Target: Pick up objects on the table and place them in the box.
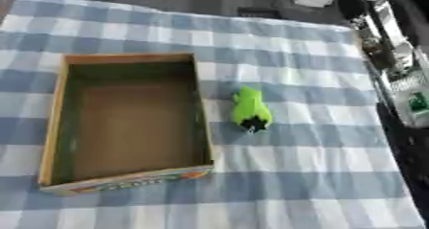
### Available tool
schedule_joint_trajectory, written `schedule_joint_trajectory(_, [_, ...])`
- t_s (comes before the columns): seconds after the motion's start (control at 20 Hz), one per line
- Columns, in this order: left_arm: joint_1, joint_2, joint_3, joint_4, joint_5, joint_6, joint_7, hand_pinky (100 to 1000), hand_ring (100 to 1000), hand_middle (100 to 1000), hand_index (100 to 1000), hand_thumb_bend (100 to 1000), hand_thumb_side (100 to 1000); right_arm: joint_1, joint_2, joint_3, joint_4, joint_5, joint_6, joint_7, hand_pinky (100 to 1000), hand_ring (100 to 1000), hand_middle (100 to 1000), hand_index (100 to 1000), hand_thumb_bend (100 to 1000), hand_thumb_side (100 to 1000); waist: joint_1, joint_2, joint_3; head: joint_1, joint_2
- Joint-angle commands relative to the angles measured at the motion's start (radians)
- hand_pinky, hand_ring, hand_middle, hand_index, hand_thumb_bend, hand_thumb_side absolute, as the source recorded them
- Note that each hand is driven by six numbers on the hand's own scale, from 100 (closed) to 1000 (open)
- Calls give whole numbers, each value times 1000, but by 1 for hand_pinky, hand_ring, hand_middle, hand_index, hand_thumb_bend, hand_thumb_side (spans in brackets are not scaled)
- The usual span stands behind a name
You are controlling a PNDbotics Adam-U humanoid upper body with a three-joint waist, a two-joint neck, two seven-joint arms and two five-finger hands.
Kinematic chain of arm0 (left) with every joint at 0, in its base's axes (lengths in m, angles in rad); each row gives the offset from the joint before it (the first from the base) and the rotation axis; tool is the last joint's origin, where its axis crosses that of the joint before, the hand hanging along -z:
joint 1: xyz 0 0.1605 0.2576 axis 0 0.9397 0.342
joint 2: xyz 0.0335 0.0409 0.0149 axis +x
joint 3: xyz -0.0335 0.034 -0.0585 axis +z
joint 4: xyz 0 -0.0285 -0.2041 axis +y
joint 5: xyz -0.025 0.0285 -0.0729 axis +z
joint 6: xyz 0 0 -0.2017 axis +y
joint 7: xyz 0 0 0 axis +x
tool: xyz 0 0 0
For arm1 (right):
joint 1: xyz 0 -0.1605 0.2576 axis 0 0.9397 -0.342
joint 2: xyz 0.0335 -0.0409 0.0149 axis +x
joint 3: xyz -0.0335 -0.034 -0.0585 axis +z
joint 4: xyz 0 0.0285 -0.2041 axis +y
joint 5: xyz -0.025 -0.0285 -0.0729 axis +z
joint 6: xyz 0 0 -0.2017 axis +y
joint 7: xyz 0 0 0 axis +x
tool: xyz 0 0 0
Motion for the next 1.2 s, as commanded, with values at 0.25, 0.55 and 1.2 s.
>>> schedule_joint_trajectory(0.25, [-10,8,-1,-11,1,2,-5,437,745,822,892,369,943,-75,14,-4,180,171,-95,27,853,831,874,853,229,1000,5,-10,2,-13,-1])
schedule_joint_trajectory(0.55, [-8,7,-4,-11,3,1,-11,428,745,822,893,368,943,-131,48,-11,301,188,-114,8,831,829,895,889,241,1000,5,-10,1,-4,-1])
schedule_joint_trajectory(1.2, [-6,0,-8,-11,4,-4,-16,418,745,821,892,368,944,-140,179,39,300,462,-47,-68,910,833,884,836,531,954,13,-10,5,-18,-1])
